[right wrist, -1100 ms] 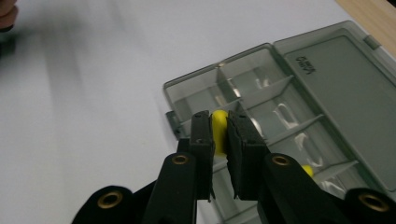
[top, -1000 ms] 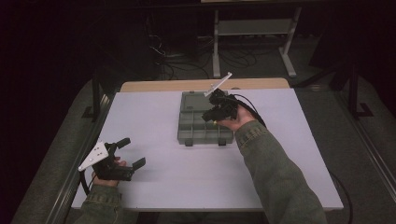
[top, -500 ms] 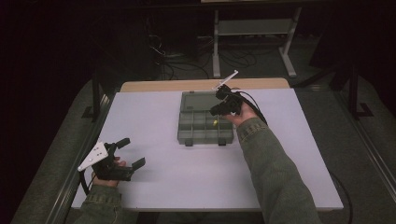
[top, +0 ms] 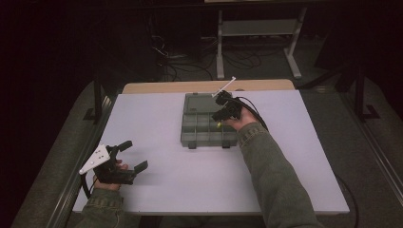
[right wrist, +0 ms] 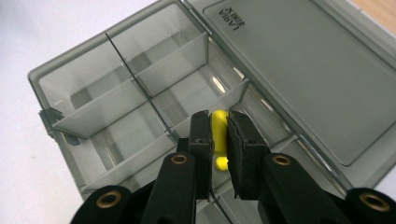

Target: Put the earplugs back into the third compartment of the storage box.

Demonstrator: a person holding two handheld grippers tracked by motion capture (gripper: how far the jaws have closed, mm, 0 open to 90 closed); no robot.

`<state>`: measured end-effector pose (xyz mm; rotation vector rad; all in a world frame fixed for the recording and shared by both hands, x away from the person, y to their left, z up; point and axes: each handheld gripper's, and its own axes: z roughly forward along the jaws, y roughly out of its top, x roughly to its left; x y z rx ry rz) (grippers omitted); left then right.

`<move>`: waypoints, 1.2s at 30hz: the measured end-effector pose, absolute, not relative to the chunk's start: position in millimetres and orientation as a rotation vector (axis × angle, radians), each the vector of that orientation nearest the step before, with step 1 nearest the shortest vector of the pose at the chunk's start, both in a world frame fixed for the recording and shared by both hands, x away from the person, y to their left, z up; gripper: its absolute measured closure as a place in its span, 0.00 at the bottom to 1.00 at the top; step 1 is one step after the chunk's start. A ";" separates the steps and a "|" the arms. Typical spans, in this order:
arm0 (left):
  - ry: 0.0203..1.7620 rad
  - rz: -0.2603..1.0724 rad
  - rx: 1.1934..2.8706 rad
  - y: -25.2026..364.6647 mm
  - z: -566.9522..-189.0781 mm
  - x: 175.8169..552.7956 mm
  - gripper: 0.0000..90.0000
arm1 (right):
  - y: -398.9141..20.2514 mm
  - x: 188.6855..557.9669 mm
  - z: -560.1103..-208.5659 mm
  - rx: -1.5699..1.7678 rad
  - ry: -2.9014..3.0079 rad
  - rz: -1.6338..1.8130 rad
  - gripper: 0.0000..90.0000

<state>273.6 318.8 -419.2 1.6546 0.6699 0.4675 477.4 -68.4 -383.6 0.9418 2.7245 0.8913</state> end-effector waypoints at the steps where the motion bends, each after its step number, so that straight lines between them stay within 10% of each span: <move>1: 0.669 0.467 1.654 318.8 -419.2 273.6 0.00 | -67.4 477.6 -384.9 0.943 2.725 0.886 0.87; 17: 0.662 0.462 1.659 317.4 -419.6 274.1 0.00 | -74.1 478.1 -388.3 0.996 2.686 0.899 0.67; 26: 0.664 0.462 1.658 317.2 -419.7 274.5 0.00 | -94.8 474.5 -372.0 1.048 2.634 1.023 0.15; 36: 0.667 0.464 1.659 316.8 -419.7 274.4 0.00 | -116.5 463.2 -366.2 1.087 2.587 1.108 0.00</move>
